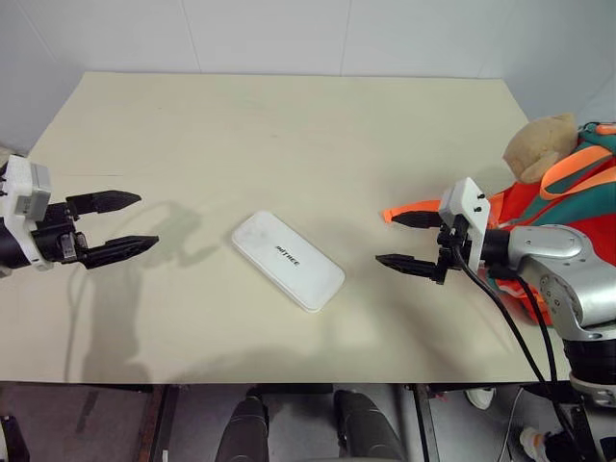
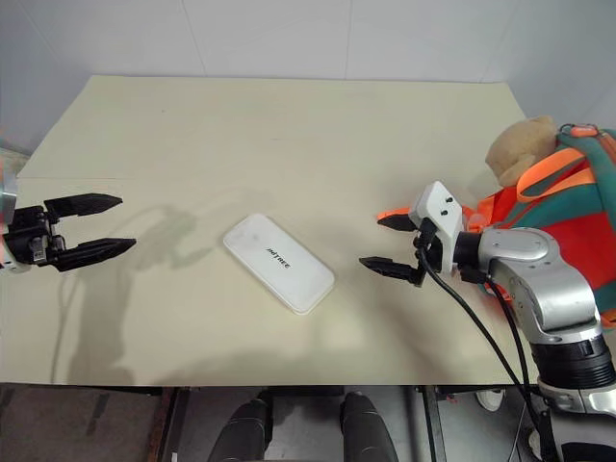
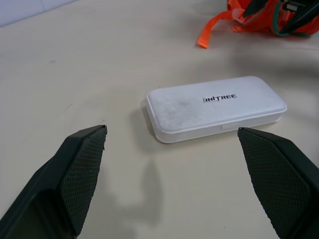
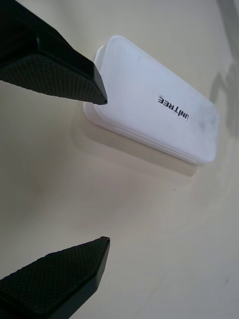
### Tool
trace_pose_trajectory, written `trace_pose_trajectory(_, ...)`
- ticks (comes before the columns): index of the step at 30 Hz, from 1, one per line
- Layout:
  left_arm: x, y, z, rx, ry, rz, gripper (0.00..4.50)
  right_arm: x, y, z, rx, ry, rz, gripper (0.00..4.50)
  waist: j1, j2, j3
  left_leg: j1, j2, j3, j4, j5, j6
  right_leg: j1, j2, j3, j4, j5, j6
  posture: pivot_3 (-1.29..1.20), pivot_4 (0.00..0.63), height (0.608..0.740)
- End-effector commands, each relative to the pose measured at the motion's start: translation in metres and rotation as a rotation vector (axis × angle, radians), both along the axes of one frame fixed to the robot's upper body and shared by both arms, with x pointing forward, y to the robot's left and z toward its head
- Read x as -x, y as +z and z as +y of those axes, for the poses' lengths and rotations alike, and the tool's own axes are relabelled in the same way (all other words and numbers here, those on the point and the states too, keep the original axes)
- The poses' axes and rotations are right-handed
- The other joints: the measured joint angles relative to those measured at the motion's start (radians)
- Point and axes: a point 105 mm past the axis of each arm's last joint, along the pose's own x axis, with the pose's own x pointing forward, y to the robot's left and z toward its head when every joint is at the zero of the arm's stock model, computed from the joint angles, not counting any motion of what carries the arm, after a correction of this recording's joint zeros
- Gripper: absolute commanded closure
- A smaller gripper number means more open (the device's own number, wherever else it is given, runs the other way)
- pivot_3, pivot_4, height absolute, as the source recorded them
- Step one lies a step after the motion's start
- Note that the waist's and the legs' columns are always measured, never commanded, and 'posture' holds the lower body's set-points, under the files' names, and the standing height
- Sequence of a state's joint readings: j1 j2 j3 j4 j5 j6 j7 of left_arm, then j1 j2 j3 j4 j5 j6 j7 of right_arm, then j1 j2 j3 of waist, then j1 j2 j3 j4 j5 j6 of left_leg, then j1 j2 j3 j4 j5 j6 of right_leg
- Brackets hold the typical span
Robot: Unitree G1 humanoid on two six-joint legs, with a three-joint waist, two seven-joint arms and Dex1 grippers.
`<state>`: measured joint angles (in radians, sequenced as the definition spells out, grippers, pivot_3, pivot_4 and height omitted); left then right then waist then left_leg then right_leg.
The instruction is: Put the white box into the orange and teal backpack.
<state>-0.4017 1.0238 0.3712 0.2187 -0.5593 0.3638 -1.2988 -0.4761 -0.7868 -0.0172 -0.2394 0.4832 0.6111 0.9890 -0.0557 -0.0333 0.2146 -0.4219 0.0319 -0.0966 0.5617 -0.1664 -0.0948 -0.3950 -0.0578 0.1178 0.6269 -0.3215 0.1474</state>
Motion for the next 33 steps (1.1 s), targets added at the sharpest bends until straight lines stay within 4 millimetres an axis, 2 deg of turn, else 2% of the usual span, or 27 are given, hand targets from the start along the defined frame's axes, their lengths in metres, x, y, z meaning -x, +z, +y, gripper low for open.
trace_pose_trajectory(1, -0.005, 0.009, 0.001, -0.021, 0.008, -0.037, 0.00, 0.003, 0.015, 0.003, -0.040, 0.001, -0.063, 0.03, -0.001, 0.000, 0.000, 0.000, 0.000, 0.000, 0.000, 0.000, 0.000, 0.000, 0.000, 0.000, 0.000, 0.000, 0.000, 0.00, 0.150, 0.740)
trace_pose_trajectory(11, -0.014, 0.018, -0.012, -0.034, -0.047, -0.091, 0.00, 0.004, 0.010, 0.017, -0.071, -0.020, -0.067, 0.03, 0.001, 0.000, 0.000, 0.000, 0.000, 0.000, 0.001, 0.000, 0.000, 0.000, 0.000, 0.000, 0.001, 0.000, 0.000, 0.00, 0.150, 0.740)
trace_pose_trajectory(14, -0.022, 0.019, -0.017, -0.030, -0.053, -0.113, 0.56, 0.004, 0.008, 0.021, -0.053, -0.040, -0.077, 0.59, 0.002, 0.000, 0.000, 0.000, 0.000, 0.000, 0.002, 0.000, 0.000, 0.000, 0.000, 0.000, 0.002, 0.000, 0.001, 0.00, 0.150, 0.740)
trace_pose_trajectory(20, -0.043, 0.011, -0.025, -0.006, -0.061, -0.054, 2.49, 0.012, -0.009, 0.020, 0.028, -0.091, -0.007, 2.73, 0.003, 0.000, 0.000, 0.000, 0.000, -0.001, 0.003, 0.000, 0.000, 0.000, 0.001, -0.001, 0.002, 0.000, 0.001, 0.00, 0.150, 0.740)
trace_pose_trajectory(25, -0.063, -0.007, -0.027, -0.041, -0.049, -0.001, 4.05, 0.014, -0.027, 0.021, 0.105, -0.153, 0.049, 4.43, 0.002, 0.000, 0.000, 0.000, 0.000, -0.001, 0.006, 0.000, 0.000, 0.001, 0.001, -0.001, 0.003, 0.001, 0.002, 0.00, 0.150, 0.740)
trace_pose_trajectory(26, -0.065, -0.011, -0.029, -0.047, -0.056, 0.013, 4.37, 0.015, -0.030, 0.022, 0.121, -0.160, 0.063, 4.50, 0.002, 0.000, 0.000, 0.000, 0.000, -0.001, 0.006, 0.000, 0.000, 0.001, 0.001, -0.001, 0.004, 0.001, 0.002, 0.00, 0.150, 0.740)
trace_pose_trajectory(27, -0.067, -0.013, -0.030, -0.052, -0.061, 0.021, 4.48, 0.016, -0.032, 0.022, 0.130, -0.164, 0.070, 4.50, 0.002, 0.000, 0.000, 0.000, 0.000, -0.001, 0.007, 0.000, 0.000, 0.001, 0.001, -0.001, 0.004, 0.001, 0.002, 0.00, 0.150, 0.740)
trace_pose_trajectory(33, -0.088, -0.045, -0.047, -0.032, -0.055, 0.175, 4.48, 0.017, -0.059, 0.034, 0.200, -0.223, 0.117, 4.50, 0.004, 0.000, 0.000, -0.001, 0.000, -0.002, 0.008, 0.000, 0.000, 0.001, 0.001, -0.001, 0.005, 0.001, 0.002, 0.00, 0.150, 0.740)
